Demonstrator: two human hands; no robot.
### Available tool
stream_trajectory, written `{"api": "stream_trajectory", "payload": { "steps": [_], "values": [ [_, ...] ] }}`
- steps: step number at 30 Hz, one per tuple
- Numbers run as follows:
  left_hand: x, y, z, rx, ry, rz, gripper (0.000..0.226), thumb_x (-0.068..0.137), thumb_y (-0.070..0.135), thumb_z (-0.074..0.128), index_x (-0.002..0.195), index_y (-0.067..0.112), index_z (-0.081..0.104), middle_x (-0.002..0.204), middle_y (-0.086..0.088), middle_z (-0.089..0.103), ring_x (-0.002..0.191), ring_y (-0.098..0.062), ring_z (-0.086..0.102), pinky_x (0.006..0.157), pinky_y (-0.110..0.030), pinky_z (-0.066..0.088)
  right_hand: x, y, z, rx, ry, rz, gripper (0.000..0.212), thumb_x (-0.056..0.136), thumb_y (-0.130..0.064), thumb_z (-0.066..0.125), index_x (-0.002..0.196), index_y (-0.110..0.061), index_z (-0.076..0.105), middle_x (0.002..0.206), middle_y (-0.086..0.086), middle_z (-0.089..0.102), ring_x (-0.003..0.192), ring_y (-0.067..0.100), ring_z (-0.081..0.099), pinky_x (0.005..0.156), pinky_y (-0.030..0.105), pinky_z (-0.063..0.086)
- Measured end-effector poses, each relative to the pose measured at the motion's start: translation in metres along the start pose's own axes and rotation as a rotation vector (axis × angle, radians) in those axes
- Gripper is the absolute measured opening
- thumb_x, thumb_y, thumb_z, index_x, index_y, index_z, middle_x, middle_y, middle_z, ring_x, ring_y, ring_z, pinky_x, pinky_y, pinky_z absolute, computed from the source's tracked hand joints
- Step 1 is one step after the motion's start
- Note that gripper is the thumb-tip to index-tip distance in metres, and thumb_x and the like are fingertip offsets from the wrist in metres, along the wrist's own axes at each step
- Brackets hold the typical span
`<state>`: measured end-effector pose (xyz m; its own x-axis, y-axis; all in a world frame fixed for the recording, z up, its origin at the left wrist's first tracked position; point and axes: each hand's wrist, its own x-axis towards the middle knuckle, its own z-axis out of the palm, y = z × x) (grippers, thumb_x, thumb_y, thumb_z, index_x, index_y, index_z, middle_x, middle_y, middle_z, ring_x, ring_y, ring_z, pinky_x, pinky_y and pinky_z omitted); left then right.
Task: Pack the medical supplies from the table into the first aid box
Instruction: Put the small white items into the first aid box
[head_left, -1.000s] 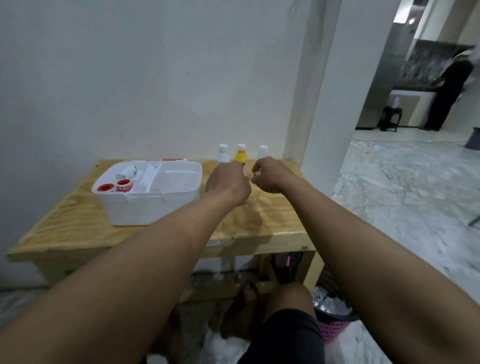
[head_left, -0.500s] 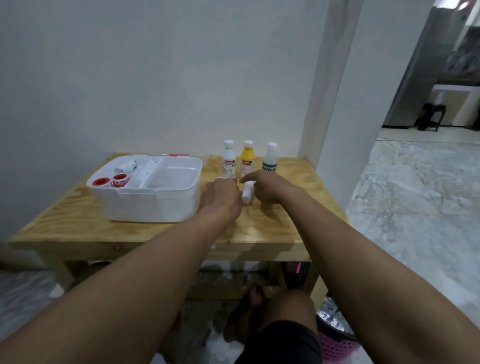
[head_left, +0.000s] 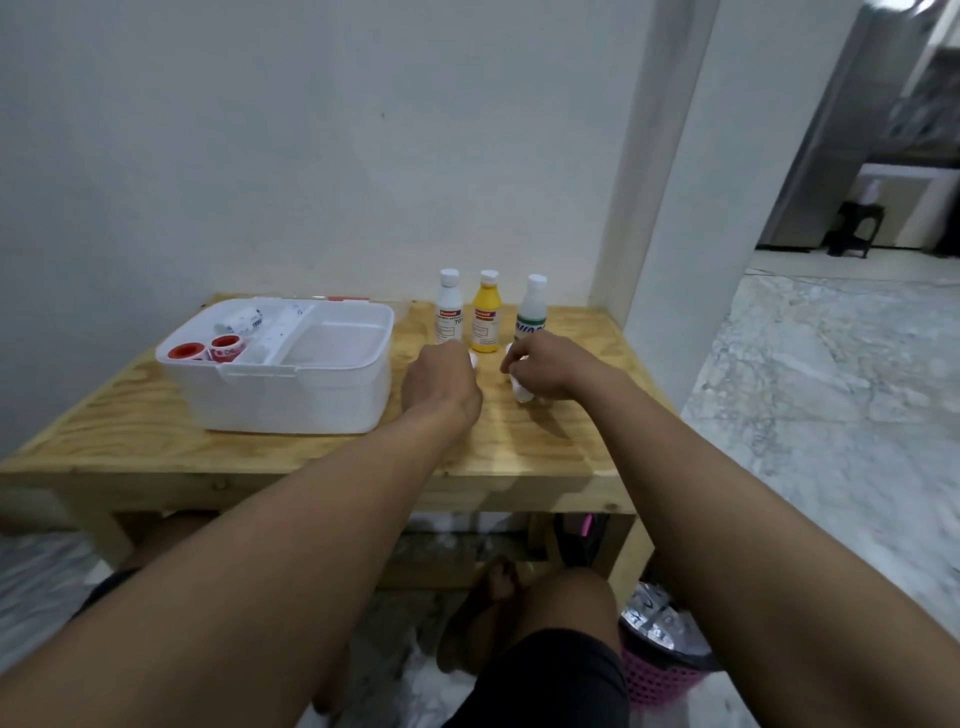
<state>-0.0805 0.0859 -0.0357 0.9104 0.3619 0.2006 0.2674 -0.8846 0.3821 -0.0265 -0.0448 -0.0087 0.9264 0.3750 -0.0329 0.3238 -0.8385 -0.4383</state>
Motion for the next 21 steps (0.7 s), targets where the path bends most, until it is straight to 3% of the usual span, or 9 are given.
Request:
{"api": "stream_trajectory", "payload": {
  "steps": [4,7,9,11,13,15,17,19,21],
  "values": [
    [-0.006,0.008,-0.012,-0.084,0.013,-0.001,0.03,0.089,0.009,0.065,0.119,0.011,0.067,0.119,-0.012,0.067,0.105,-0.033,0.064,0.074,-0.035,0.05,-0.014,0.0,-0.013,-0.008,0.037,-0.008,0.025,0.096,-0.018,0.056,0.114,-0.018,0.074,0.124,0.005,0.067,0.104,0.022,0.061,0.079,0.028,0.043],
    [-0.01,0.013,-0.031,-0.148,0.042,0.007,0.026,0.087,0.009,0.065,0.113,0.013,0.064,0.113,-0.01,0.066,0.101,-0.031,0.063,0.069,-0.035,0.044,-0.025,-0.008,-0.025,0.007,0.047,-0.007,0.024,0.095,-0.016,0.055,0.11,-0.019,0.074,0.108,0.005,0.067,0.07,0.013,0.057,0.07,0.027,0.045],
    [-0.012,0.013,-0.048,-0.178,0.072,0.022,0.02,0.09,0.015,0.063,0.11,0.013,0.061,0.111,-0.01,0.065,0.1,-0.031,0.062,0.068,-0.034,0.04,-0.031,-0.017,-0.033,0.012,0.061,0.002,0.024,0.095,-0.015,0.054,0.107,-0.021,0.074,0.098,0.005,0.067,0.057,0.009,0.052,0.058,0.024,0.044],
    [-0.013,0.011,-0.067,-0.208,0.084,0.019,0.021,0.09,0.021,0.062,0.109,0.013,0.06,0.112,-0.01,0.064,0.103,-0.033,0.061,0.069,-0.034,0.038,-0.037,-0.029,-0.042,0.027,0.078,0.007,0.023,0.094,-0.014,0.054,0.102,-0.023,0.073,0.095,0.005,0.067,0.057,0.014,0.055,0.052,0.024,0.046],
    [-0.012,0.004,-0.085,-0.244,0.092,0.003,0.018,0.087,0.019,0.064,0.103,0.012,0.059,0.11,-0.012,0.064,0.097,-0.034,0.06,0.068,-0.034,0.038,-0.041,-0.045,-0.048,0.043,0.094,-0.006,0.023,0.094,-0.014,0.054,0.102,-0.023,0.074,0.097,0.007,0.067,0.063,0.02,0.058,0.055,0.03,0.054],
    [-0.009,-0.007,-0.102,-0.278,0.11,-0.017,0.016,0.087,0.026,0.065,0.092,0.013,0.057,0.105,-0.013,0.067,0.085,-0.033,0.057,0.058,-0.032,0.035,-0.046,-0.063,-0.051,0.057,0.105,-0.027,0.024,0.093,-0.014,0.055,0.102,-0.02,0.075,0.099,0.008,0.069,0.067,0.022,0.061,0.064,0.035,0.058],
    [-0.004,-0.02,-0.119,-0.317,0.131,-0.042,0.025,0.086,0.032,0.067,0.094,0.008,0.065,0.103,-0.016,0.069,0.086,-0.035,0.063,0.049,-0.03,0.028,-0.049,-0.083,-0.054,0.05,0.12,-0.054,0.025,0.092,-0.012,0.055,0.103,-0.019,0.077,0.102,0.005,0.069,0.072,0.023,0.065,0.063,0.029,0.053],
    [-0.001,-0.033,-0.134,-0.359,0.135,-0.079,0.039,0.085,0.036,0.065,0.101,0.001,0.067,0.105,-0.017,0.07,0.093,-0.037,0.067,0.053,-0.028,0.033,-0.05,-0.101,-0.054,0.055,0.117,-0.062,0.024,0.092,-0.012,0.057,0.103,-0.02,0.076,0.102,0.006,0.07,0.08,0.024,0.068,0.058,0.023,0.05],
    [0.001,-0.046,-0.146,-0.372,0.123,-0.114,0.047,0.084,0.044,0.063,0.104,0.001,0.069,0.104,-0.016,0.072,0.092,-0.036,0.069,0.061,-0.03,0.038,-0.05,-0.118,-0.053,0.071,0.098,-0.053,0.024,0.091,-0.01,0.058,0.105,-0.021,0.075,0.092,0.005,0.068,0.067,0.019,0.062,0.053,0.023,0.047]
  ]
}}
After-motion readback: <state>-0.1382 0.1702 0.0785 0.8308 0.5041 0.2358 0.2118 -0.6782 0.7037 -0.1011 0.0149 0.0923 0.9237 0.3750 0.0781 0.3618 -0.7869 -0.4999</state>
